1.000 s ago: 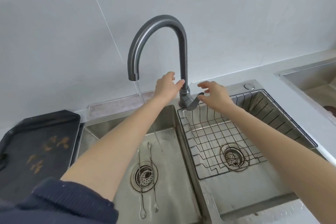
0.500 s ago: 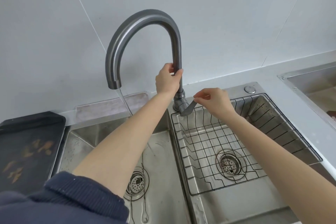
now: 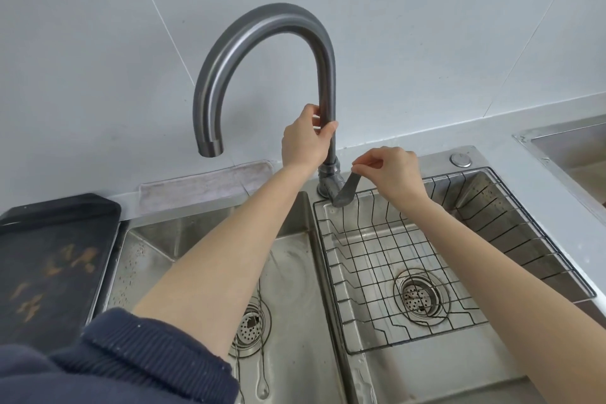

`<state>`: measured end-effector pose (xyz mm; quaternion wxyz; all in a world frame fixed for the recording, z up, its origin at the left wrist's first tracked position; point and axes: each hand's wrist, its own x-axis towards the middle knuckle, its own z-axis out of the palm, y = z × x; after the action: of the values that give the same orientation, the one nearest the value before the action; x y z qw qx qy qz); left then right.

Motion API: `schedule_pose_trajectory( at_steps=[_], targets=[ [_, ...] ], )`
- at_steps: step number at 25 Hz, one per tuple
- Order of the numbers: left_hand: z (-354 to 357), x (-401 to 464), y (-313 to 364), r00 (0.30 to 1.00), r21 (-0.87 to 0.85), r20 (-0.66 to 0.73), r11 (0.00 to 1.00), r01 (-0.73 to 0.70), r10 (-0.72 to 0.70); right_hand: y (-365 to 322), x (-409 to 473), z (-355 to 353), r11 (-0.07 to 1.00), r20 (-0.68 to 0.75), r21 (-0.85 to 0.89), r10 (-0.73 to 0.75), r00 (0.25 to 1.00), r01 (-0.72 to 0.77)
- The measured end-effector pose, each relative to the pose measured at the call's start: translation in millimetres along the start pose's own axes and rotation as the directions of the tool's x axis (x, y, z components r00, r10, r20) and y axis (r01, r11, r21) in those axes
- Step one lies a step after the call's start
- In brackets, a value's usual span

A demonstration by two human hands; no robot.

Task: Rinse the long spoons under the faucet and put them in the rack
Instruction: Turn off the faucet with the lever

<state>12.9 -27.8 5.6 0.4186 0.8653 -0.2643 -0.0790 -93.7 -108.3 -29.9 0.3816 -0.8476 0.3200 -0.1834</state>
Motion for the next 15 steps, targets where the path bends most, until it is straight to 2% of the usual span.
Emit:
schedule_pose_trajectory(
  at_steps=[7,15],
  targets=[
    [1,-1,-1,1.0,-0.034,-0.006,0.999,0.026,-0.027,1,-3,4,1.0,-0.032,-0.026,-0.01,0.999,0.009],
    [-12,-19,-9,0.999,-0.125,0.047,0.992,-0.001,0.007,-12,-18,10,0.974,-0.044,-0.215,-0.078,0.996,0.067]
  ],
)
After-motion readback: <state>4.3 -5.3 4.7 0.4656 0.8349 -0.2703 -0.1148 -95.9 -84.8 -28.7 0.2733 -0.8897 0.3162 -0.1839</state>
